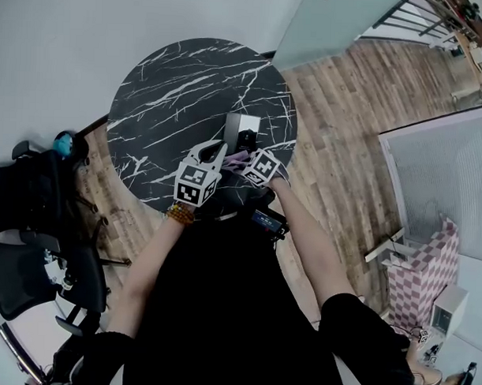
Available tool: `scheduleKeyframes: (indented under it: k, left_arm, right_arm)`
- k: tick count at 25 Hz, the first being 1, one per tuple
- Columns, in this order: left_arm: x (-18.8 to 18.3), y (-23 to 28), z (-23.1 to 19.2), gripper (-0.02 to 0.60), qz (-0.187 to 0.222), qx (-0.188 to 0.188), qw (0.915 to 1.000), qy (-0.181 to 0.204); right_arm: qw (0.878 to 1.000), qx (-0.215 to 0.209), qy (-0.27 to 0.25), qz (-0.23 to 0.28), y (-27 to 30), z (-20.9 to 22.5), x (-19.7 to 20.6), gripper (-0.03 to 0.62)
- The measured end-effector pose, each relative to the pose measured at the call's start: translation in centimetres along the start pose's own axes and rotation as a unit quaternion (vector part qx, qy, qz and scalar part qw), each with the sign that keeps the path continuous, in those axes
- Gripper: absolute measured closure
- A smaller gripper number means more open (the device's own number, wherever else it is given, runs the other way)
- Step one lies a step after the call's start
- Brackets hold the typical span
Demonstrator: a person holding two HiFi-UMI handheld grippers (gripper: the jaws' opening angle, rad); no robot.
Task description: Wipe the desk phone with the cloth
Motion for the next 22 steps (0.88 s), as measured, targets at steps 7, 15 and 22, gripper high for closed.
scheduleKeyframes:
  k: [7,15,22]
  left_arm:
    - [-0.1,0.2,0.5,0.561,0.004,0.0,1.0,-0.003]
    - [-0.3,0.8,1.5,0.561,0.005,0.01,0.9999,-0.003]
    - [-0.2,0.9,1.9,0.561,0.002,0.008,1.0,-0.005]
  right_arm:
    - [0.998,0.021,-0.033,0.055,-4.6,1.7,-2.6,0.516]
    - [0.984,0.148,-0.035,0.09,-11.0,9.0,-5.8,0.516]
    - [0.956,0.268,-0.047,0.107,-15.2,13.3,-8.1,0.516]
Point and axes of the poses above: the fingertips, and each gripper's own axes: y forward along the fingers, z to its right, x out of its underside, the point moved 1 cm from there along -y, backward along the fingers
